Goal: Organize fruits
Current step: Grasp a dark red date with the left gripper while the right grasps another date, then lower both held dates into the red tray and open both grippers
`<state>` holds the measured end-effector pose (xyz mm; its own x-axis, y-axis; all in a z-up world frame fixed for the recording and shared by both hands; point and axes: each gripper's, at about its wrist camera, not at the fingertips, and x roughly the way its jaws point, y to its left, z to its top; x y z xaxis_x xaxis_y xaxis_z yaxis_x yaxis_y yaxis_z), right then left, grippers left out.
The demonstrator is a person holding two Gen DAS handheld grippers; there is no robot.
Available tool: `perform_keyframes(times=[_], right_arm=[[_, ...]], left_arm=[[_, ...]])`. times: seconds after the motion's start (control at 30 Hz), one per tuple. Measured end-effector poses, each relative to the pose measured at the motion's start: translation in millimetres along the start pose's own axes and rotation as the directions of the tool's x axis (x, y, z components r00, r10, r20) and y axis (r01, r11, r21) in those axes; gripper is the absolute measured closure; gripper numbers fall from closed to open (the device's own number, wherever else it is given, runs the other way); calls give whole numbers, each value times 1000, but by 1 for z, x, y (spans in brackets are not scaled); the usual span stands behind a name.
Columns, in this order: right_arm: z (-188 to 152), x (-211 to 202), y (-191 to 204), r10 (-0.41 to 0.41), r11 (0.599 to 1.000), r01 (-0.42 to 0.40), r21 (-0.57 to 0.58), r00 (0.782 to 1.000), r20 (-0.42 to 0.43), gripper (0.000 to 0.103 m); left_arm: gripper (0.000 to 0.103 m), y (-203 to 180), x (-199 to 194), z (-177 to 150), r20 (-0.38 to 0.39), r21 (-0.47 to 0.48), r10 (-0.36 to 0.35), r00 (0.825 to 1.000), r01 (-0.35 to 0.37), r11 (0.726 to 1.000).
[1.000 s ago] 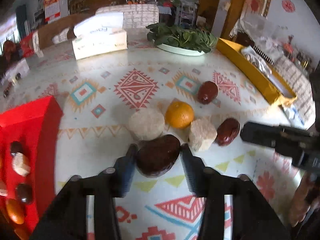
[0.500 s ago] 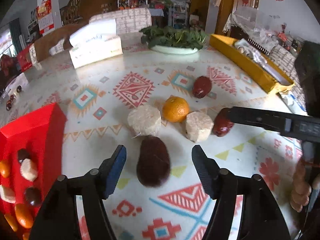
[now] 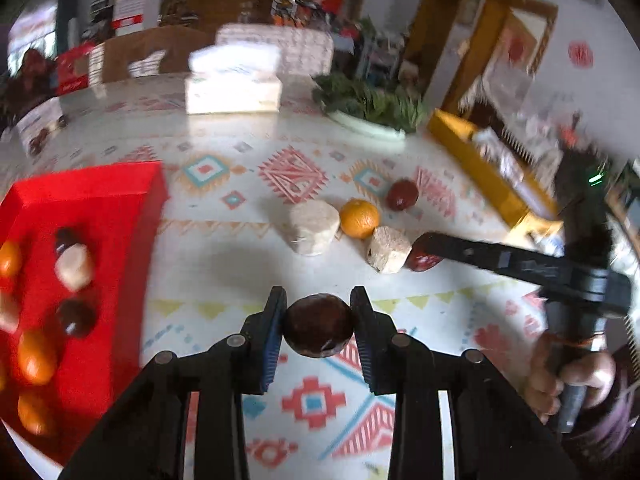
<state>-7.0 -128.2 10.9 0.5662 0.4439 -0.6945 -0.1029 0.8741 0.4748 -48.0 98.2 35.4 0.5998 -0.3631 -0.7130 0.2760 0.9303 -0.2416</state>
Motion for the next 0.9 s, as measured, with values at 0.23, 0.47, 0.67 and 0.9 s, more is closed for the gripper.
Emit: perform_keyframes(times=[0.23, 0.47, 0.67, 0.9], right_arm=[[0, 17, 35, -140, 985, 139, -101, 990, -2, 57], [-16, 6, 52, -169, 975, 168, -143, 986, 7, 60], [-20, -18, 67, -85, 989, 88, -123, 996, 34, 60], [-16, 6, 149, 77, 967, -84, -239, 996, -40, 59]], left_arm=[[71, 29, -52, -12, 97, -77, 16, 995, -9, 997], [71, 83, -90, -23, 153, -184, 81, 985, -52, 982], [71, 149, -106, -32, 164, -339, 164, 973, -101, 935], [71, 174, -102, -41, 132, -386, 190, 973, -126, 914]])
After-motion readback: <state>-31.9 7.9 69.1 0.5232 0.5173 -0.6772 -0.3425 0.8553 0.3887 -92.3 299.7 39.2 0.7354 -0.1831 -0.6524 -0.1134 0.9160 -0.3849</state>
